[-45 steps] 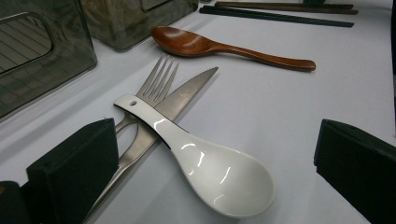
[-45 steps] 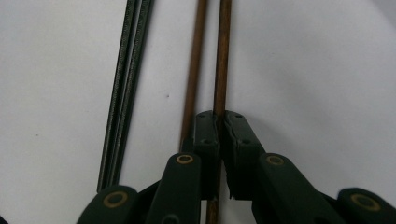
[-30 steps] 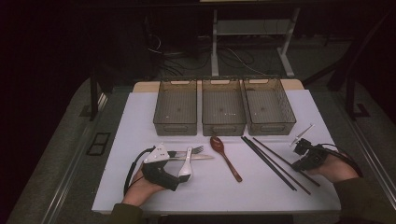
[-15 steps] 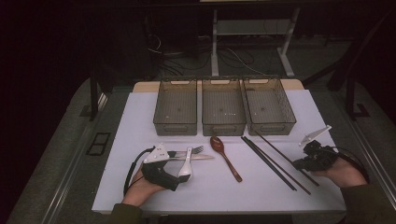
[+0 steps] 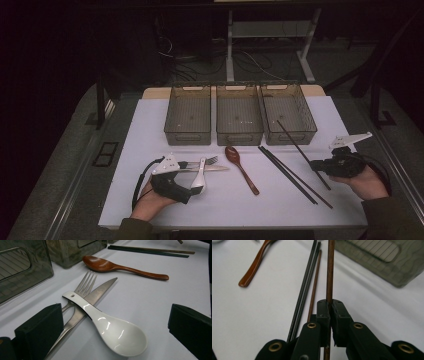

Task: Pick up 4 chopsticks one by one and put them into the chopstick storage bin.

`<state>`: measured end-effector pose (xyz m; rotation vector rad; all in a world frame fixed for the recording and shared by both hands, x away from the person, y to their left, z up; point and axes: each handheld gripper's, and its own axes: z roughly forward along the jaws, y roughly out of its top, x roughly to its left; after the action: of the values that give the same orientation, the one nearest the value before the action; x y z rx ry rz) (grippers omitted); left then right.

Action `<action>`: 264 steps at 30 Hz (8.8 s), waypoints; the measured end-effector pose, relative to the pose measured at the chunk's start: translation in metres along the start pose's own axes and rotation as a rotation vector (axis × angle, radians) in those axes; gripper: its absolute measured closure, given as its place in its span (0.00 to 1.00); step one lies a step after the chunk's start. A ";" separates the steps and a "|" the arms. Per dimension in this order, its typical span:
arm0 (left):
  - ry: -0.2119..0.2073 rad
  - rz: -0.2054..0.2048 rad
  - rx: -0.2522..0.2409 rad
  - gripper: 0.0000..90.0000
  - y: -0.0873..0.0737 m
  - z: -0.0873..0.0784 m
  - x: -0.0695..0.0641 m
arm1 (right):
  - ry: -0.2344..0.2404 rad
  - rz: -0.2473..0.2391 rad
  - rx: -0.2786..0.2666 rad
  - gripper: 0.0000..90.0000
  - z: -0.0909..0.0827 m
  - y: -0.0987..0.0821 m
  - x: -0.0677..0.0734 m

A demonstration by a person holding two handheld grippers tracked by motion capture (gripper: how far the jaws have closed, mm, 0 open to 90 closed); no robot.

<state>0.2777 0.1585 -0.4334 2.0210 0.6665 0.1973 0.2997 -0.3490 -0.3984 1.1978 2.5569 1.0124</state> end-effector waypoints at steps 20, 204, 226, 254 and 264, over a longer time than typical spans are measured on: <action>0.009 -0.023 -0.018 0.00 0.000 -0.003 0.002 | 0.035 0.028 -0.204 0.94 -0.005 0.008 -0.001; -0.018 0.007 -0.052 0.00 0.002 -0.002 -0.002 | 0.165 -0.053 -0.158 0.58 0.192 0.260 0.124; -0.011 -0.002 -0.055 0.00 0.002 0.000 -0.002 | 0.214 -0.113 -0.186 0.49 0.122 0.208 0.101; -0.007 -0.001 -0.051 0.00 0.002 0.000 -0.002 | 0.141 -0.105 -0.163 0.52 0.063 0.124 0.058; -0.005 -0.002 -0.051 0.00 0.002 0.001 -0.002 | 0.129 -0.070 -0.168 0.50 0.045 0.095 0.047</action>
<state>0.2769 0.1563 -0.4322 1.9716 0.6539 0.2067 0.3454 -0.2487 -0.3656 1.0242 2.5267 1.2974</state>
